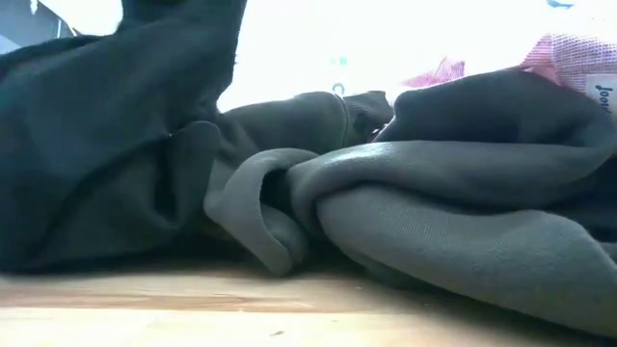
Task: Sort clothes
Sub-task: Put the black boxer into the white bin
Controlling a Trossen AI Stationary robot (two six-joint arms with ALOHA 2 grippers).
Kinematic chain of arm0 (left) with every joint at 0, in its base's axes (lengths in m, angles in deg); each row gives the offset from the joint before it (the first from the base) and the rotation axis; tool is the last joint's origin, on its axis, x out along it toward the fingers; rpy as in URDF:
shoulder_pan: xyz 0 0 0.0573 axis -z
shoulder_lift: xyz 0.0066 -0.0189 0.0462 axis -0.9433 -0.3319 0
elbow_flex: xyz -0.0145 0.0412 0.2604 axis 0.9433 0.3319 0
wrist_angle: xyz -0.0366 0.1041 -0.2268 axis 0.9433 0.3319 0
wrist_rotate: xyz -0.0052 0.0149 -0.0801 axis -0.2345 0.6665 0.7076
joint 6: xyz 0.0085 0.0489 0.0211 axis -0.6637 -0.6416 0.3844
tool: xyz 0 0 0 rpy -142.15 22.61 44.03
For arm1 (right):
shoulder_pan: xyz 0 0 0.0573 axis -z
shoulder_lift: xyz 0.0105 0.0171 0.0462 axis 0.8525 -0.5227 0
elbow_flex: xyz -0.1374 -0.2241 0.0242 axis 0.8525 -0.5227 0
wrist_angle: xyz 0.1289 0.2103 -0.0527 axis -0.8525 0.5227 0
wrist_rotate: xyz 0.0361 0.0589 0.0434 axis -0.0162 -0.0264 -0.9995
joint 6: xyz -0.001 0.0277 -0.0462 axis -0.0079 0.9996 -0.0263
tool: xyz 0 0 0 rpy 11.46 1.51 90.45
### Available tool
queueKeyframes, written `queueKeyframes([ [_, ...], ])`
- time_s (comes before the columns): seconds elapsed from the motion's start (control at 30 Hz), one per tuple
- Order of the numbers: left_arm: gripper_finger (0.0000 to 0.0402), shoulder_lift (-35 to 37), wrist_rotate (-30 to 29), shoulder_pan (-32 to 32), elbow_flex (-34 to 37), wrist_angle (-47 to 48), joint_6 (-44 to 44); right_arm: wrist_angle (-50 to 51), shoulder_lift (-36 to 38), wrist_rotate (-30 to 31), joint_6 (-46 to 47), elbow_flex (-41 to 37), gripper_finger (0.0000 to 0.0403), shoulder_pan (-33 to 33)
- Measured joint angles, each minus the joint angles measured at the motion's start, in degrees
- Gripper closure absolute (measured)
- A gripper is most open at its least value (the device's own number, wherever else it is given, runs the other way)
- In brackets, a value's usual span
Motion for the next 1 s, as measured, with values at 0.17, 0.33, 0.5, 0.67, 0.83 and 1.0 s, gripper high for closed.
queueKeyframes([
  [0.17,0.0282,-0.07,-5.12,0.94,6.86,4.76,12.38,9.0,8.21,14.06,0.32,-0.02,0.04,-2.18],
  [0.33,0.0274,-0.07,-10.71,0.97,14.26,4.61,22.98,8.55,18.65,27.24,-5.33,-0.02,0.0401,-2.19],
  [0.5,0.0277,-0.09,-14.99,0.82,21.23,4.04,33.72,-1.52,28.53,36.97,-22.23,0.0,0.0402,0.99],
  [0.67,0.0277,-0.11,-15.83,0.82,26.29,2.08,39.2,-6.48,35.81,33.44,-30.46,0.0,0.0402,9.58],
  [0.83,0.0278,-0.11,-16.33,0.29,29.42,-4.87,36.97,0.24,40.06,30.21,-28.1,0.04,0.0402,20.73],
  [1.0,0.0278,-0.11,-15.91,-1.3,30.33,-11.21,31.88,22.45,40.44,18.39,-10.84,0.02,0.0402,32.56],
])
